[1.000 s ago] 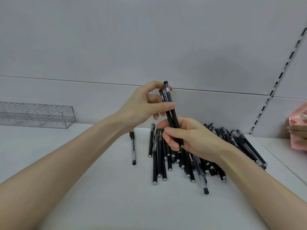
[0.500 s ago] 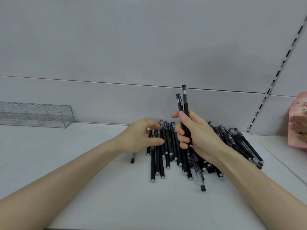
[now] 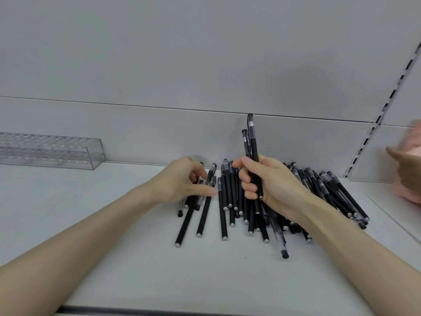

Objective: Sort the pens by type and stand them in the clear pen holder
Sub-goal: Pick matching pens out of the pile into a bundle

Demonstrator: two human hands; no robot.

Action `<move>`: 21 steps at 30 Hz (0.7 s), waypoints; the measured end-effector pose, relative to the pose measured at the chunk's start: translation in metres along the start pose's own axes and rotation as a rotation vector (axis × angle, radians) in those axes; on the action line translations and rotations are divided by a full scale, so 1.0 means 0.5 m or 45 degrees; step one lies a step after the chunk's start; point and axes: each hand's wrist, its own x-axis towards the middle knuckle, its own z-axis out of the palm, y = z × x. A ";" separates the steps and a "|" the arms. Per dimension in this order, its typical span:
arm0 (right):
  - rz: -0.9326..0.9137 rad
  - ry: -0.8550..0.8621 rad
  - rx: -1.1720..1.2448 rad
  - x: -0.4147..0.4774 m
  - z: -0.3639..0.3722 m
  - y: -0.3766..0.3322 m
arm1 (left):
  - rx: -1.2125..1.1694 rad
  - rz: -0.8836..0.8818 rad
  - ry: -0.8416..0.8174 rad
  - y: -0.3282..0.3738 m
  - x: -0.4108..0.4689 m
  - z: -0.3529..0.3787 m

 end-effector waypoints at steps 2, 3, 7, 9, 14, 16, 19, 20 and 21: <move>0.000 -0.003 -0.006 0.000 -0.001 0.000 | -0.043 -0.033 0.010 0.001 0.001 -0.012; 0.003 -0.003 -0.006 -0.001 0.000 0.000 | -0.046 -0.046 -0.001 -0.002 0.001 -0.018; 0.006 -0.025 0.032 -0.002 0.006 -0.001 | 0.028 -0.099 -0.184 -0.006 -0.001 -0.020; 0.001 -0.028 0.031 -0.003 0.007 -0.001 | 0.067 -0.114 -0.252 0.000 0.002 -0.015; 0.020 -0.024 -0.036 -0.002 0.005 0.002 | -0.119 -0.172 -0.272 0.008 0.009 -0.007; 0.016 -0.024 -0.079 -0.003 0.006 0.002 | -0.243 -0.201 -0.242 0.008 0.005 -0.003; -0.003 -0.016 -0.134 -0.006 0.005 0.001 | -0.367 -0.220 -0.196 0.006 -0.001 -0.008; -0.005 -0.011 -0.132 -0.005 0.005 0.001 | -0.429 -0.220 -0.195 0.007 -0.004 -0.015; -0.008 -0.010 -0.116 -0.005 0.005 0.000 | -0.520 -0.215 -0.192 0.011 -0.006 -0.022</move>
